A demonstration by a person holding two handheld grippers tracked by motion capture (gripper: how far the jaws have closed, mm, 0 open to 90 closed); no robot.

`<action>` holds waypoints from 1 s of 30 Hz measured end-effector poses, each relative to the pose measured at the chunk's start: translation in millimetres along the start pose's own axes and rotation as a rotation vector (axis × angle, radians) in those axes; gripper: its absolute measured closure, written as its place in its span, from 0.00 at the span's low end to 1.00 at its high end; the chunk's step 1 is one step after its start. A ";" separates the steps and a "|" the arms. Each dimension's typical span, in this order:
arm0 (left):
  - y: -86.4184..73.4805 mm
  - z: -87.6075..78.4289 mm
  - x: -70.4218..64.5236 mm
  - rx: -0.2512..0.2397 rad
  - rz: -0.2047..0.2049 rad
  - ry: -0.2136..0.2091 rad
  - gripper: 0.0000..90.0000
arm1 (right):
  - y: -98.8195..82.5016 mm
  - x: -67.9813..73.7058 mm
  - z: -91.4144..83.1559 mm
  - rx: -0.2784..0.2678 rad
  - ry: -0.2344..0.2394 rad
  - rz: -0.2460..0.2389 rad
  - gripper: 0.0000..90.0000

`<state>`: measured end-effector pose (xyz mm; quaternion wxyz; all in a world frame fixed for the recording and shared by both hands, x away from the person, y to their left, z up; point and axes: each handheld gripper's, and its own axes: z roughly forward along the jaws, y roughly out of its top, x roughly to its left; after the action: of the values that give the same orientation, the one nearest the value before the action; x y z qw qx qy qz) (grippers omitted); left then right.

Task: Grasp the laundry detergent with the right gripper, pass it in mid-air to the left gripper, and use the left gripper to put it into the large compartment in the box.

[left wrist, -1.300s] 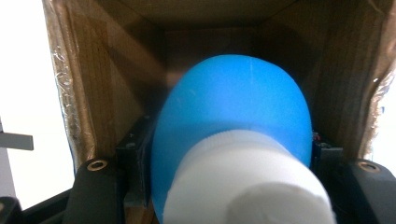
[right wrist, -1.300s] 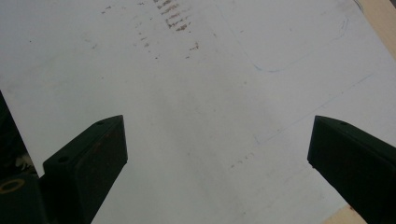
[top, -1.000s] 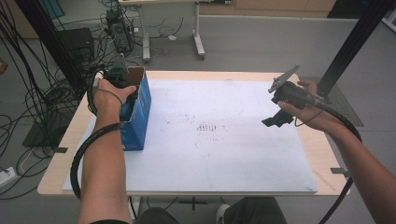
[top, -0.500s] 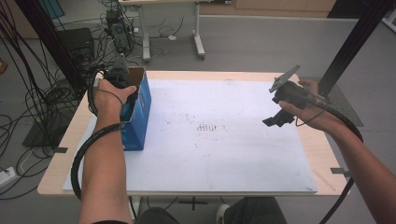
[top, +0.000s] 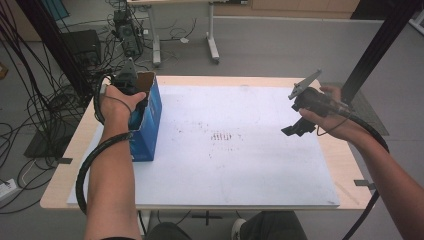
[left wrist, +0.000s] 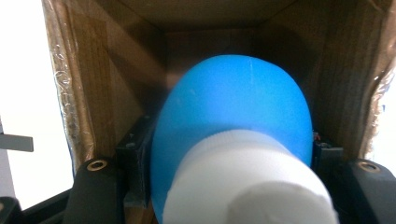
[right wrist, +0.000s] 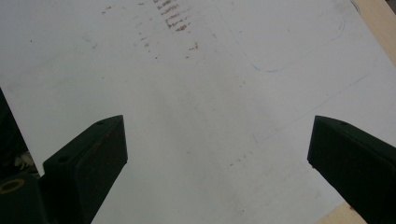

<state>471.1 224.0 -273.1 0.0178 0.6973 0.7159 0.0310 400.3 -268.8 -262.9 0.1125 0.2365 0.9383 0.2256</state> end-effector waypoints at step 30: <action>-0.2 0.1 -1.0 -0.002 0.002 0.003 0.40 | 2.7 -0.4 -2.2 -0.010 -0.005 -0.002 0.05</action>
<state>470.9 223.0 -273.2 0.0173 0.6981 0.7151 0.0327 401.0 -267.7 -259.7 0.1163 0.2353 0.9372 0.2297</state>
